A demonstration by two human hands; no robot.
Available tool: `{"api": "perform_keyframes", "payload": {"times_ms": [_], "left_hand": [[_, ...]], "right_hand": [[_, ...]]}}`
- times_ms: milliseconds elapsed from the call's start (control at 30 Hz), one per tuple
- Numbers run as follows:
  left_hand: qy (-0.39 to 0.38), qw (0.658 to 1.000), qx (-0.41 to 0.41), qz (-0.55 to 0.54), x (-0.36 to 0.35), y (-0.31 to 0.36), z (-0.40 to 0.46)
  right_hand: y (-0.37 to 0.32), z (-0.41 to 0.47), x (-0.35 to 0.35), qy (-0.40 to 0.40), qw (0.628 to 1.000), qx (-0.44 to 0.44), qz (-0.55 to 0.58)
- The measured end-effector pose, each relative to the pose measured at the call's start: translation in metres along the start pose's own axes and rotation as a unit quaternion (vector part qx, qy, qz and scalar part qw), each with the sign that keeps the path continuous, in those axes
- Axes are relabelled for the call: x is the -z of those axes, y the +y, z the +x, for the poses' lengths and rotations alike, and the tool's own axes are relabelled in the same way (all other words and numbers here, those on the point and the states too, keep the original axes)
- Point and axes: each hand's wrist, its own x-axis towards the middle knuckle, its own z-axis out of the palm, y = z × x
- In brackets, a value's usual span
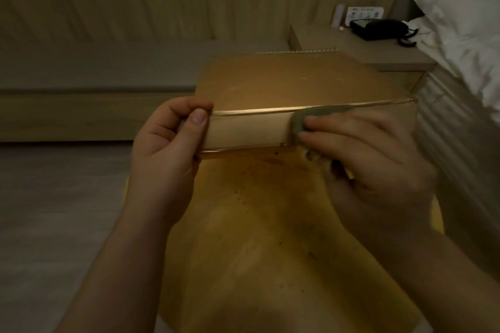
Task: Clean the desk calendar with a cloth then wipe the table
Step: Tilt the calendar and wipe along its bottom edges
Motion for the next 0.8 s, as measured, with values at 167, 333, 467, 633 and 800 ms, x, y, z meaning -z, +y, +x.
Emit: {"api": "perform_keyframes", "payload": {"times_ms": [167,333,467,633,800], "left_hand": [[-0.009,1.0,0.002,-0.011,-0.003,0.001,-0.002],[-0.031,0.999,-0.009,-0.023,-0.001,0.004,-0.001],[-0.039,0.999,-0.006,-0.007,0.0,0.004,0.0],[-0.038,0.999,-0.001,-0.005,0.005,0.005,0.003],[-0.085,0.996,-0.017,0.01,0.004,0.006,0.003]], "right_hand": [[-0.043,0.012,-0.037,-0.022,0.996,0.021,0.079],[-0.049,0.009,-0.046,-0.038,0.996,0.036,0.066],[-0.025,-0.001,-0.027,-0.033,0.998,0.032,0.036],[0.027,-0.016,0.016,-0.013,0.999,0.012,-0.043],[0.094,-0.04,0.049,-0.019,0.998,-0.039,-0.05]]}}
